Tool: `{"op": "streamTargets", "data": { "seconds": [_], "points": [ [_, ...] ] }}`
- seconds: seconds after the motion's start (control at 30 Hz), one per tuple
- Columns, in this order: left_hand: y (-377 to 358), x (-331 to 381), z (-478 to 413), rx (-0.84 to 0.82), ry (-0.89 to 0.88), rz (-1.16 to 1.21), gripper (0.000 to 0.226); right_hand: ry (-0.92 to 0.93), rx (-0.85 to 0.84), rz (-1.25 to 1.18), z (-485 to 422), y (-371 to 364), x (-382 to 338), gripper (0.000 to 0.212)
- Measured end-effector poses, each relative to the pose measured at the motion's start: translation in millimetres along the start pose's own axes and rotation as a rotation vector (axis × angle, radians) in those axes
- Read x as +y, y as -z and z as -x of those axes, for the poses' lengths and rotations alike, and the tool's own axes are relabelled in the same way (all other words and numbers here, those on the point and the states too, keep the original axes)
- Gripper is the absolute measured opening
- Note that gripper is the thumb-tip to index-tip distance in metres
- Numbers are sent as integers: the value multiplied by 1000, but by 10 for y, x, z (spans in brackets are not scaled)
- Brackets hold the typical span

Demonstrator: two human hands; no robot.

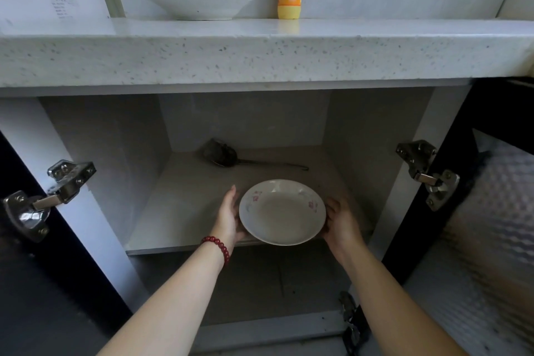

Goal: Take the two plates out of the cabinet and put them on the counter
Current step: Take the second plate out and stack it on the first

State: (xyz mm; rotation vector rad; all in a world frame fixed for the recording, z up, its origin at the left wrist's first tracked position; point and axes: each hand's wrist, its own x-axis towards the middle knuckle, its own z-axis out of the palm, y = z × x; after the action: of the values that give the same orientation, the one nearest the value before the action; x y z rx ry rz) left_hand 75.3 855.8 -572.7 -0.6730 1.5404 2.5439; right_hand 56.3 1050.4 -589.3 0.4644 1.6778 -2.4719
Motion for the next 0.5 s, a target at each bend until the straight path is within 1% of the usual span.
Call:
{"op": "streamTargets", "data": {
  "seconds": [0.07,0.17,0.23,0.33,0.5],
  "points": [
    [7,-5,-3,7,5,9,64,-7,-2,0,14,12,7,50],
    [13,8,75,5,23,-2,65,-35,23,-23,90,5,-25,51],
    [-16,54,182,13,52,-1,66,-44,42,-8,204,-29,-94,45],
    [-99,209,397,58,84,19,65,-57,84,22,415,-112,-276,31],
    [-180,546,792,136,141,-44,64,-97,141,84,812,-300,-668,34]
  ]
}}
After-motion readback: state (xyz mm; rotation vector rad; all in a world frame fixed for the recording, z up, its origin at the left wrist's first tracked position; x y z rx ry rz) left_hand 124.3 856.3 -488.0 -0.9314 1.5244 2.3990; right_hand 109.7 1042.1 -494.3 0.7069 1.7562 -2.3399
